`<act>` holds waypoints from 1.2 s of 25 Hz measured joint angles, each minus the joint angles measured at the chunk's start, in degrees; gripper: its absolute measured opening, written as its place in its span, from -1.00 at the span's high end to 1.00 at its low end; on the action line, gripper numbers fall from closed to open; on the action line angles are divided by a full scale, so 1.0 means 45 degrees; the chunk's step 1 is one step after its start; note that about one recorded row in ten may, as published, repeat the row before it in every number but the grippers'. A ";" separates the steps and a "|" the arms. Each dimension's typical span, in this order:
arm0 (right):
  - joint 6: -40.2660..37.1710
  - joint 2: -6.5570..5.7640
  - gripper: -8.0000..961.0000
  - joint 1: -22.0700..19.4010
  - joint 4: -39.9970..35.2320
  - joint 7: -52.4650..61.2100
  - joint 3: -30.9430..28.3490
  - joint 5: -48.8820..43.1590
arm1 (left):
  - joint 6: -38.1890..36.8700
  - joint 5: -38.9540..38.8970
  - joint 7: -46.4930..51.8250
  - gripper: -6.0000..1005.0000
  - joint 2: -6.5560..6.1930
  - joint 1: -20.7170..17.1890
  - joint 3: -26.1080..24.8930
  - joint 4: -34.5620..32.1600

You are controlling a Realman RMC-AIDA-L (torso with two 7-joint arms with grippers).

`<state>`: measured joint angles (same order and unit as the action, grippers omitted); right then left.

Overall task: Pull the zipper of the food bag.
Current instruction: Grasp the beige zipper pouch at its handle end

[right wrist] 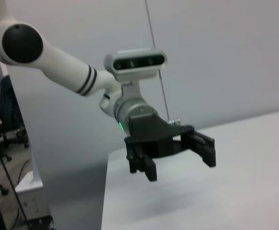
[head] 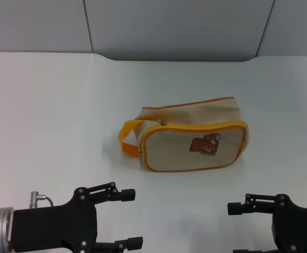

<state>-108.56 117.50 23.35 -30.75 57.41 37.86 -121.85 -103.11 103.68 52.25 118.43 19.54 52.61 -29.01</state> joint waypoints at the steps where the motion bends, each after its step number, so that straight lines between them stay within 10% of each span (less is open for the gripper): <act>1: -0.0154 0.0000 -0.68 -0.0062 -0.0002 -0.0132 -0.0103 0.0052 | -0.0030 0.0000 0.0027 -0.65 -0.0014 -0.0006 -0.0014 -0.0002; 14: -0.0524 0.0002 -0.68 -0.0188 0.0070 -0.0439 -0.0818 0.0100 | 0.0100 -0.0024 -0.0414 -0.60 0.0045 0.0038 -0.0722 0.0170; 30: -0.0970 0.0002 -0.68 -0.0639 0.0129 -0.0589 -0.1244 0.0226 | 0.6419 -0.3286 -0.8395 -0.55 0.0187 0.2951 -0.4165 0.8428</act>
<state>-112.93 117.51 20.47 -30.17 54.76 32.26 -120.84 -74.22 88.89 14.47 119.27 32.82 33.87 8.92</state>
